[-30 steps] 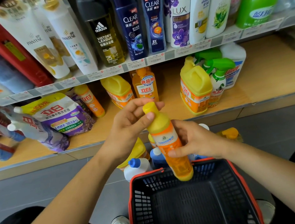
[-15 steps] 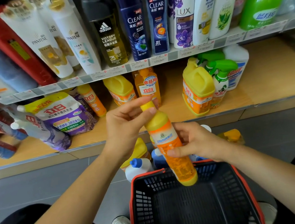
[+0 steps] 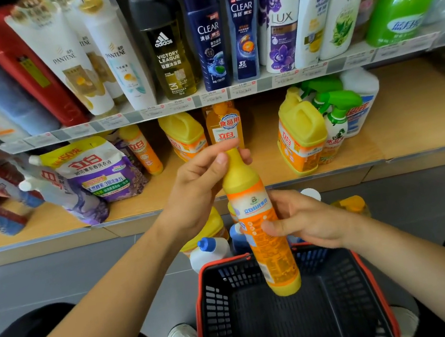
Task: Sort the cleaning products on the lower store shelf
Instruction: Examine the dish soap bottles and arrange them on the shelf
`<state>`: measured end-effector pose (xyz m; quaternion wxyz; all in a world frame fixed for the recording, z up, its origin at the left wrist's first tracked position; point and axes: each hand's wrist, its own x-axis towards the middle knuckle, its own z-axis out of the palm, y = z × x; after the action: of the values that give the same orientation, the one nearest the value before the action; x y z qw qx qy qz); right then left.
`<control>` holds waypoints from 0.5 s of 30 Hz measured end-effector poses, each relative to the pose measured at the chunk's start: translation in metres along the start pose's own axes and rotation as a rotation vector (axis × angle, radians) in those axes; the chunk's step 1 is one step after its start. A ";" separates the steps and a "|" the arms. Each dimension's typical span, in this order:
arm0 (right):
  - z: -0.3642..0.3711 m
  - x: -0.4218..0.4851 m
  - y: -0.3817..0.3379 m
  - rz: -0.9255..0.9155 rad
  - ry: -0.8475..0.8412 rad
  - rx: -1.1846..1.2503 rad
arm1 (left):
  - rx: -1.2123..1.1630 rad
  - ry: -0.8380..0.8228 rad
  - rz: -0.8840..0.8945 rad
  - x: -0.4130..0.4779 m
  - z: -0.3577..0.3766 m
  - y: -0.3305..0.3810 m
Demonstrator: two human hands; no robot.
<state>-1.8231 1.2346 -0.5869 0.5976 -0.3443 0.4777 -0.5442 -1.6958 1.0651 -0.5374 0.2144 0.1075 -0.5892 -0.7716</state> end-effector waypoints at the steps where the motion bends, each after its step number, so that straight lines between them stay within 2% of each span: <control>1: 0.001 0.000 0.001 0.004 -0.007 0.026 | -0.015 -0.014 -0.011 0.000 0.000 -0.001; 3: 0.003 0.002 0.003 -0.019 0.043 -0.014 | 0.041 0.045 0.040 0.000 0.002 0.000; 7: 0.004 0.007 0.006 -0.114 0.204 -0.209 | 0.249 0.270 0.253 -0.004 0.003 -0.002; 9: 0.004 0.007 0.006 -0.125 0.238 -0.224 | 0.319 0.299 0.271 -0.005 0.001 -0.003; 11: 0.003 0.008 0.007 -0.126 0.268 -0.197 | 0.351 0.284 0.189 -0.005 0.001 -0.005; 15: 0.000 0.011 0.005 -0.156 0.381 -0.101 | 0.425 0.229 -0.141 -0.009 0.003 -0.020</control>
<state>-1.8225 1.2251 -0.5936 0.4344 -0.3006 0.5806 -0.6196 -1.6932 1.0762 -0.5569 0.1978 0.2777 -0.7011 -0.6263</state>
